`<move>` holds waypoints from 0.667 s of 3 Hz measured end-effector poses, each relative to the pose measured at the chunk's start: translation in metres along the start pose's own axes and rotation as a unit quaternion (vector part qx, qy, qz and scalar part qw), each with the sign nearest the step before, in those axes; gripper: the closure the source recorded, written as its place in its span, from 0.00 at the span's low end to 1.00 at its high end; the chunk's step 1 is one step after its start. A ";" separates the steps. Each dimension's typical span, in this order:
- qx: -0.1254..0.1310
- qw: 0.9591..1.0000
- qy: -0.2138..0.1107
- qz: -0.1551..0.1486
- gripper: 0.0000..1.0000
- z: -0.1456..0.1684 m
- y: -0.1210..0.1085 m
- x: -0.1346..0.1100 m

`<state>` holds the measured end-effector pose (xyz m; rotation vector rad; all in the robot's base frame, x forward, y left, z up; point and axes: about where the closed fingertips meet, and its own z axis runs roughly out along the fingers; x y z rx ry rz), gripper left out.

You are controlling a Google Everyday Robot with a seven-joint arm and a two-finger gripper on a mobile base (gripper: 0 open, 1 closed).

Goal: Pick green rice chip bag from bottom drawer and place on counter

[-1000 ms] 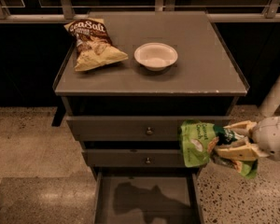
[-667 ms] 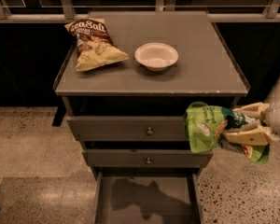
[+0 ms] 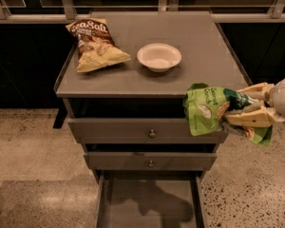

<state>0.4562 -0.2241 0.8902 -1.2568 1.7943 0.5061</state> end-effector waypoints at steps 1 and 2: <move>0.000 1.000 -0.008 0.005 1.00 0.002 0.003 0.002; -0.007 1.000 -0.019 0.012 1.00 0.004 -0.020 0.007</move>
Offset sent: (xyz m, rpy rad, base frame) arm 0.0591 -0.0323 0.0067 0.0863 -0.0175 -0.0013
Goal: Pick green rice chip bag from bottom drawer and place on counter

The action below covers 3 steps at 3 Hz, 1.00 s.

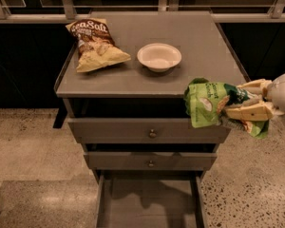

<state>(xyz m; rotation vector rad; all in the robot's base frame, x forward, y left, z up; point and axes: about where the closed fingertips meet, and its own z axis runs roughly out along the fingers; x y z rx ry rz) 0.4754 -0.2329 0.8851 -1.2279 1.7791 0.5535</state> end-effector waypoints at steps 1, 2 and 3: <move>-0.003 1.000 -0.014 -0.005 1.00 -0.001 -0.039 -0.008; -0.012 1.000 -0.004 -0.012 1.00 0.003 -0.078 -0.022; -0.016 1.000 0.012 0.003 1.00 0.013 -0.120 -0.022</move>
Offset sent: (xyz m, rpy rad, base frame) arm 0.1255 -0.0280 0.0495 -0.0312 -0.0048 0.0534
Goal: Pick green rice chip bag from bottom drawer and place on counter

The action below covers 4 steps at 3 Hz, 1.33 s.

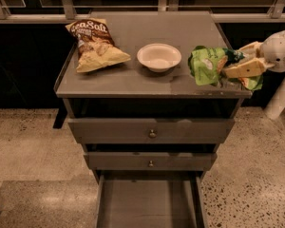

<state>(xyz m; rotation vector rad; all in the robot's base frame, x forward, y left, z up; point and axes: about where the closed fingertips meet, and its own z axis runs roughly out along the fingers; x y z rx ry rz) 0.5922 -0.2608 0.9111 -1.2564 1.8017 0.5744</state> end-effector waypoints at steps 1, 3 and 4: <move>0.008 1.000 0.009 0.021 1.00 0.010 -0.039 0.011; 0.032 0.999 0.009 0.034 0.81 0.020 -0.080 0.036; 0.032 0.999 0.009 0.034 0.58 0.020 -0.080 0.036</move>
Offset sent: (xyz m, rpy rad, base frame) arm 0.1186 -0.0695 -0.0520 -0.0023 0.0275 -0.1608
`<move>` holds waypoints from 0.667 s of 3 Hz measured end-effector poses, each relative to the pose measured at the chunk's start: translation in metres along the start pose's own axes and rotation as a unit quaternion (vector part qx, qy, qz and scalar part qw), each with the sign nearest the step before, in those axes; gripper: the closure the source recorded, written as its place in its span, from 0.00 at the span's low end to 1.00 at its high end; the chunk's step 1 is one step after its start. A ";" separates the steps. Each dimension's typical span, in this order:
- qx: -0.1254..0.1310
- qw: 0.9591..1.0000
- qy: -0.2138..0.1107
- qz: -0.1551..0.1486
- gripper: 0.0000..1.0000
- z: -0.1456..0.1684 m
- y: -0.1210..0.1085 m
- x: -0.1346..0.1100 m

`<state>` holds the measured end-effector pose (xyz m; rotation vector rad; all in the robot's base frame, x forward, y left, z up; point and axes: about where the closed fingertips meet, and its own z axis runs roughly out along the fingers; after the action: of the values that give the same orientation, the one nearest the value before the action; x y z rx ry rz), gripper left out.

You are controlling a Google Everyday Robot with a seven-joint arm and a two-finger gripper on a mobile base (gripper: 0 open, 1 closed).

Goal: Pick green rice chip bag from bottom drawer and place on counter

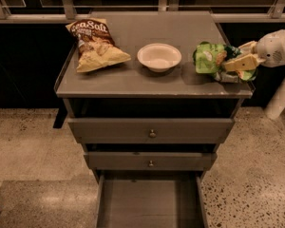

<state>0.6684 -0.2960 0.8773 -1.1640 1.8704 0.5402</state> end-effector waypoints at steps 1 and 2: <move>0.000 1.000 0.000 0.000 0.35 0.000 0.000 0.000; 0.000 1.000 0.000 0.000 0.12 0.000 0.000 0.000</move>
Offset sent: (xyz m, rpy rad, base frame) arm 0.0000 0.0000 0.0000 0.0000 0.0000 0.0000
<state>0.6684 -0.2960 0.8773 -1.1640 1.8704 0.5403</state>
